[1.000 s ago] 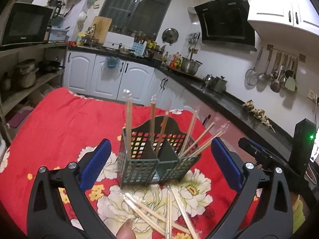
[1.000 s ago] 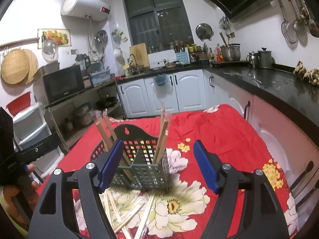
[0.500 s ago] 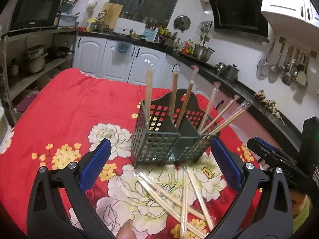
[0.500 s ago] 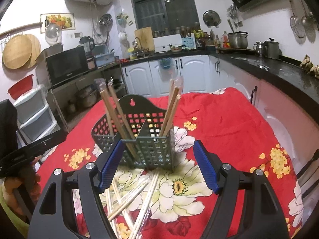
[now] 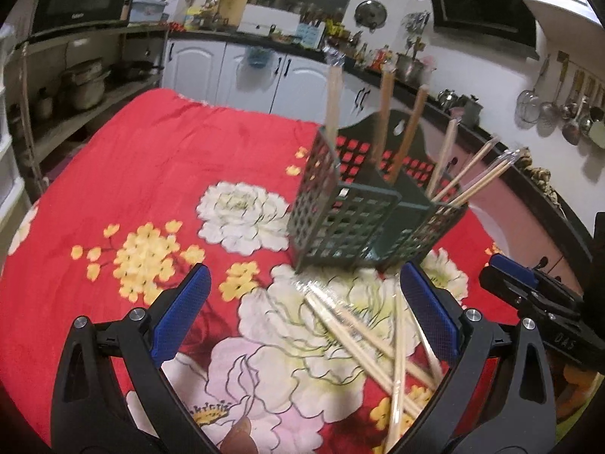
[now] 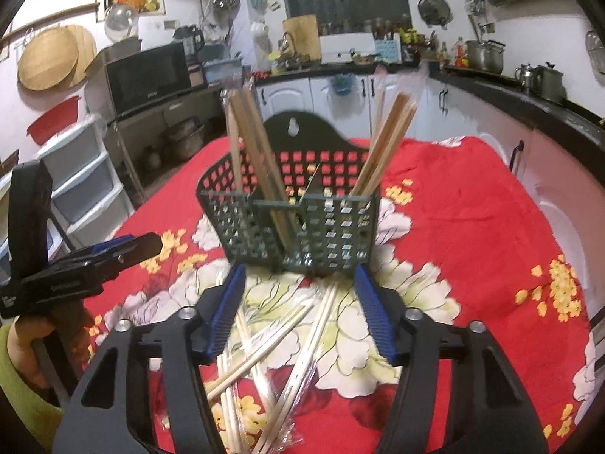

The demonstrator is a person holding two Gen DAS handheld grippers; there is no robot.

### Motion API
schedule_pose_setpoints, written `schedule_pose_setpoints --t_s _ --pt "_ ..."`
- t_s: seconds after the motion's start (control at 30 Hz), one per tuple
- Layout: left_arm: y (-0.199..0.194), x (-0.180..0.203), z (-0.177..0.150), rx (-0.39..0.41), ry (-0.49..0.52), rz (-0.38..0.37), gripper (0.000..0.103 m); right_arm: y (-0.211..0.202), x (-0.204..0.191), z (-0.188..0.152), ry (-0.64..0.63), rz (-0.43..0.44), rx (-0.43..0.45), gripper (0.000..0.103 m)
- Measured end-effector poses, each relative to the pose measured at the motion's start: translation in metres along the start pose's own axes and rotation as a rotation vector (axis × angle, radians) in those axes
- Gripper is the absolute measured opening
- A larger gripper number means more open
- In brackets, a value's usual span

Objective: Organize utensils
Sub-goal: 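Withdraw both open tools from the caddy toward the chopstick pile, then lower the left tool onto a wrapped chopstick and close it while the right tool grasps another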

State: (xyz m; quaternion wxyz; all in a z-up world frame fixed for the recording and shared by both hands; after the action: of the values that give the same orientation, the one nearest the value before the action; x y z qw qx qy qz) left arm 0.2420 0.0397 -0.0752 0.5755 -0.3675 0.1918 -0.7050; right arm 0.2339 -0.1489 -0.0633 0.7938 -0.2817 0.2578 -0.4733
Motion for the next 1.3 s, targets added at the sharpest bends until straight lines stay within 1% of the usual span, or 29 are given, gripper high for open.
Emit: schedule_pose_setpoints --t_s 0.13,0.2,0.27,0.3,0.33,0.4,0.47,0.57,0.63,0.73,0.8,0.83,0.93,1.07,1.17,1.3 --pt "0.008 -0.007 -0.007 -0.035 -0.02 -0.003 0.092 0.014 -0.008 -0.011 -0.008 0.028 -0.05 0.042" --pt "0.012 -0.009 -0.01 -0.047 -0.022 -0.003 0.088 0.022 -0.011 -0.017 -0.007 0.039 -0.079 0.038" --pt "0.019 -0.01 -0.014 -0.071 -0.024 -0.007 0.074 0.03 -0.013 -0.022 -0.004 0.045 -0.107 0.035" --pt "0.021 -0.011 -0.015 -0.077 -0.026 -0.007 0.07 0.033 -0.013 -0.024 -0.001 0.046 -0.12 0.033" --pt "0.025 -0.012 -0.018 -0.094 -0.028 -0.018 0.063 0.037 -0.013 -0.027 0.003 0.049 -0.133 0.032" --pt "0.032 -0.013 -0.022 -0.118 -0.038 -0.032 0.056 0.045 -0.012 -0.031 0.013 0.048 -0.164 0.031" --pt "0.039 -0.013 -0.026 -0.144 -0.042 -0.044 0.042 0.054 -0.009 -0.036 0.028 0.043 -0.2 0.03" --pt "0.049 -0.013 -0.029 -0.176 -0.063 -0.076 0.031 0.065 -0.006 -0.041 0.054 0.044 -0.245 0.029" --pt "0.055 -0.013 -0.03 -0.19 -0.071 -0.088 0.031 0.069 -0.005 -0.043 0.066 0.049 -0.262 0.029" --pt "0.063 -0.01 -0.028 -0.214 -0.088 -0.126 0.026 0.074 -0.005 -0.043 0.073 0.054 -0.277 0.029" --pt "0.072 -0.011 -0.028 -0.24 -0.096 -0.127 0.025 0.079 -0.007 -0.044 0.078 0.052 -0.293 0.029" --pt "0.075 -0.011 -0.028 -0.245 -0.102 -0.131 0.023 0.081 -0.008 -0.043 0.083 0.052 -0.299 0.029" --pt "0.083 -0.012 -0.028 -0.264 -0.128 -0.16 0.023 0.087 -0.006 -0.042 0.11 0.05 -0.319 0.029" --pt "0.089 -0.016 -0.025 -0.267 -0.136 -0.164 0.012 0.097 -0.005 -0.037 0.153 0.051 -0.333 0.029" --pt "0.091 -0.02 -0.025 -0.267 -0.141 -0.167 0.008 0.104 -0.002 -0.031 0.189 0.055 -0.338 0.029" --pt "0.09 -0.026 -0.025 -0.265 -0.154 -0.18 0.004 0.11 0.003 -0.026 0.224 0.055 -0.341 0.029"
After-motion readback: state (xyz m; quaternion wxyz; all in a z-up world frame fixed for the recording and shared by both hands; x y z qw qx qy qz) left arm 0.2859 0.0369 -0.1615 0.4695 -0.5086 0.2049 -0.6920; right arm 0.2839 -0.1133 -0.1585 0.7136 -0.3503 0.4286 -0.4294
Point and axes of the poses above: each gripper's, at about its wrist camera, not at the fingertips, and y roughly the way its jaws point, x to its right, z to its top, the point moved 10 cm from there along y, roughly the way its jaws point, and after that the axes turned 8 degrees about -x, right-handed, at the moved point
